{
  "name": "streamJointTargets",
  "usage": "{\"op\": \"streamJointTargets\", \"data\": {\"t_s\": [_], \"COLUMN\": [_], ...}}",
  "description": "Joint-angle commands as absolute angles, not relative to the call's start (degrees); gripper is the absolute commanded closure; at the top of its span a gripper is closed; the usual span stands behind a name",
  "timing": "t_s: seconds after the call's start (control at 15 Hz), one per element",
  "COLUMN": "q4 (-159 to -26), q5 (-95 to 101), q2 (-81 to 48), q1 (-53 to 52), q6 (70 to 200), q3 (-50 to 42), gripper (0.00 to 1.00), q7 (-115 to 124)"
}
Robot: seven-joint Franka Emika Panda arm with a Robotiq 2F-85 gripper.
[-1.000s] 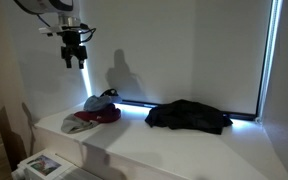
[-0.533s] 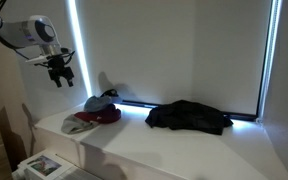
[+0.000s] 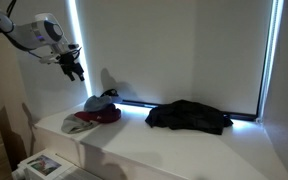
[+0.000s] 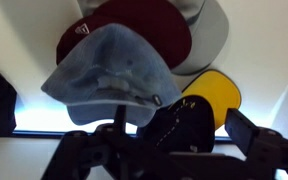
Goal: Move the grey cap from to the right end of the windowsill
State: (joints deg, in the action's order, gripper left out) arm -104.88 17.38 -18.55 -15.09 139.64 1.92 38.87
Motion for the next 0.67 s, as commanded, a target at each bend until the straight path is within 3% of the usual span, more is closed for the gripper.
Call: {"op": "streamJointTargets", "data": {"t_s": [0.0,0.2,0.6], "q4": [-101.1,-97.7,-98.6], "q5": [19.9,18.8,13.3], "q2": [-21.7,-24.1,-23.0], "q1": [-14.1,-13.7,-12.5], "q6": [147.8,150.4,145.4], "q3": [-2.7,-7.0,-4.1], "gripper": [0.0,0.0,0.0], "q7": [44.3,50.3,45.3]}}
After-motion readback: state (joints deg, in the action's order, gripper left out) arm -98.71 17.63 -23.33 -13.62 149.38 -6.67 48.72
